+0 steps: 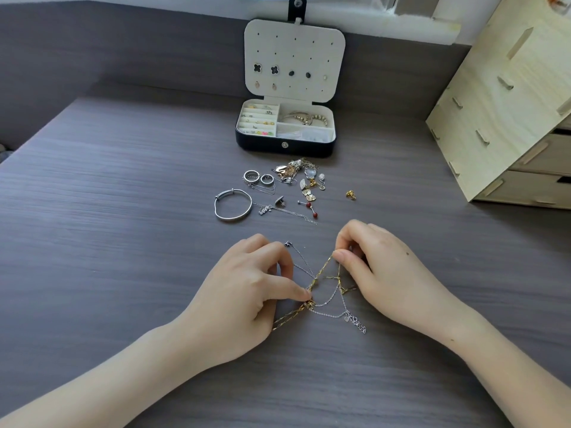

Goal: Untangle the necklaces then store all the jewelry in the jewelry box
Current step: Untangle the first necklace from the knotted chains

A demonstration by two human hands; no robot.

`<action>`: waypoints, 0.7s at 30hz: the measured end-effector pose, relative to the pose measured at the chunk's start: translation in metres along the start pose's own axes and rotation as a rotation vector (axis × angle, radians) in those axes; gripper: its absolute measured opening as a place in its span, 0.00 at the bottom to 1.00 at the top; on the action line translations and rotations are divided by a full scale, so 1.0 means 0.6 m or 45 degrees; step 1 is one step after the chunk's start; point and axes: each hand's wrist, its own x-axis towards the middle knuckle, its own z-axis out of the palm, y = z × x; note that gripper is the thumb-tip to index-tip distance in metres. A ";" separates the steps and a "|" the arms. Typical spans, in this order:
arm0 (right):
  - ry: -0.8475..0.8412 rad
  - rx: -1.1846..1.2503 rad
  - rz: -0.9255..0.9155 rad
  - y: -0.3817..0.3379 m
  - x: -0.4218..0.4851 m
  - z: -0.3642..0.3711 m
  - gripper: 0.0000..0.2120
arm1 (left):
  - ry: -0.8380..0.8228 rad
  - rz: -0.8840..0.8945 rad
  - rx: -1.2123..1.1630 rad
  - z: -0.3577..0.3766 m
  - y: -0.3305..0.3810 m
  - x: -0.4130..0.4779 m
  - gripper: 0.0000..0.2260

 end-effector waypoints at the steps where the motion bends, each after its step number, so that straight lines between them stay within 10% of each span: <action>1: 0.005 -0.002 -0.001 0.001 0.000 0.001 0.06 | 0.001 -0.003 0.001 0.000 0.000 0.000 0.22; 21: -0.148 -0.218 -0.198 -0.015 -0.001 0.000 0.05 | 0.092 -0.331 0.042 -0.005 -0.006 0.013 0.12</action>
